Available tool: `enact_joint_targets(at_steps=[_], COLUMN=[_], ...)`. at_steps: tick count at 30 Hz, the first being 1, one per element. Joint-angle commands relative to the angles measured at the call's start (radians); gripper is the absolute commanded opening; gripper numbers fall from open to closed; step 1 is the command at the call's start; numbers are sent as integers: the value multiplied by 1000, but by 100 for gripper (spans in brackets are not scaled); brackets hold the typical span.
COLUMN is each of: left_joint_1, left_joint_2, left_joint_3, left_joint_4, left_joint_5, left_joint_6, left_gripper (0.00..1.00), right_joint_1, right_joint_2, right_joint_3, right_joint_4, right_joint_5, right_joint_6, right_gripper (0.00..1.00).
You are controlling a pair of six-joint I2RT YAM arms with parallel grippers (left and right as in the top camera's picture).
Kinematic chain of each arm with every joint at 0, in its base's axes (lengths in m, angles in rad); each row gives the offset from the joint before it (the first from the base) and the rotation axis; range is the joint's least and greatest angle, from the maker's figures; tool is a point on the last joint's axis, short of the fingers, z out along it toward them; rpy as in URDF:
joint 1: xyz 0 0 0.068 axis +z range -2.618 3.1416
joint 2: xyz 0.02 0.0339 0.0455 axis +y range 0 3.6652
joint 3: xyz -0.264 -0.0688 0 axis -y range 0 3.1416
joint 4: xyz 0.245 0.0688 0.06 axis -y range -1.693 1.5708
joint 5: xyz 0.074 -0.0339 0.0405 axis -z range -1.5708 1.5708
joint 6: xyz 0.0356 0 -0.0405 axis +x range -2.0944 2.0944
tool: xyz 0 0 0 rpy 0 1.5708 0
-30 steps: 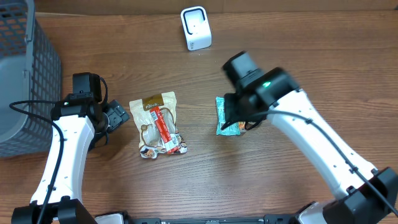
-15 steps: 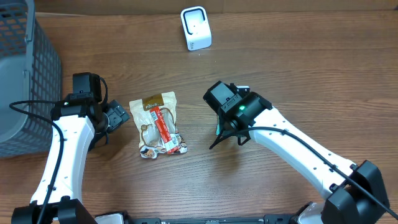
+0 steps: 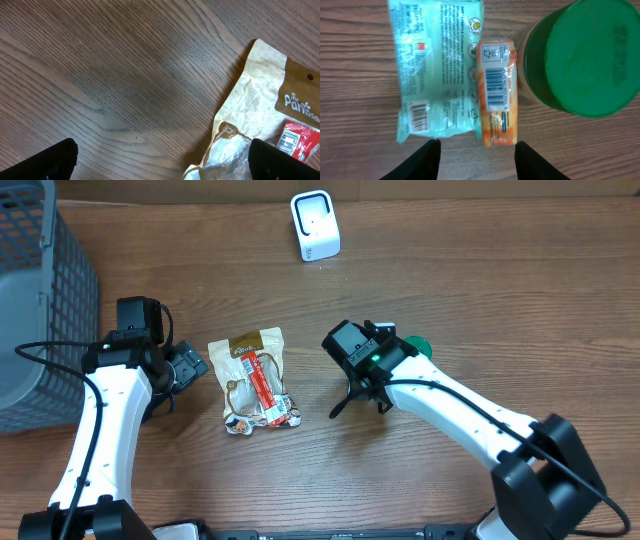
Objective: Scan the item barcode
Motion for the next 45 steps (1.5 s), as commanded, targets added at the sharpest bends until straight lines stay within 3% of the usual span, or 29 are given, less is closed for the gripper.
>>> enact_joint_targets(at_steps=[1,45], left_joint_1=[2,2], left_joint_2=[0,0], left_joint_3=[-5,-4], left_joint_4=[0,0], left_joint_5=[-13,-13], left_joint_6=[13,13], left_gripper=[100,100], right_joint_1=[3,3], right_joint_2=[33,74], right_joint_3=[-8,-30], right_joint_4=[13,32], right_joint_5=[52,110], right_joint_6=[-6,-2], right_gripper=[50,50])
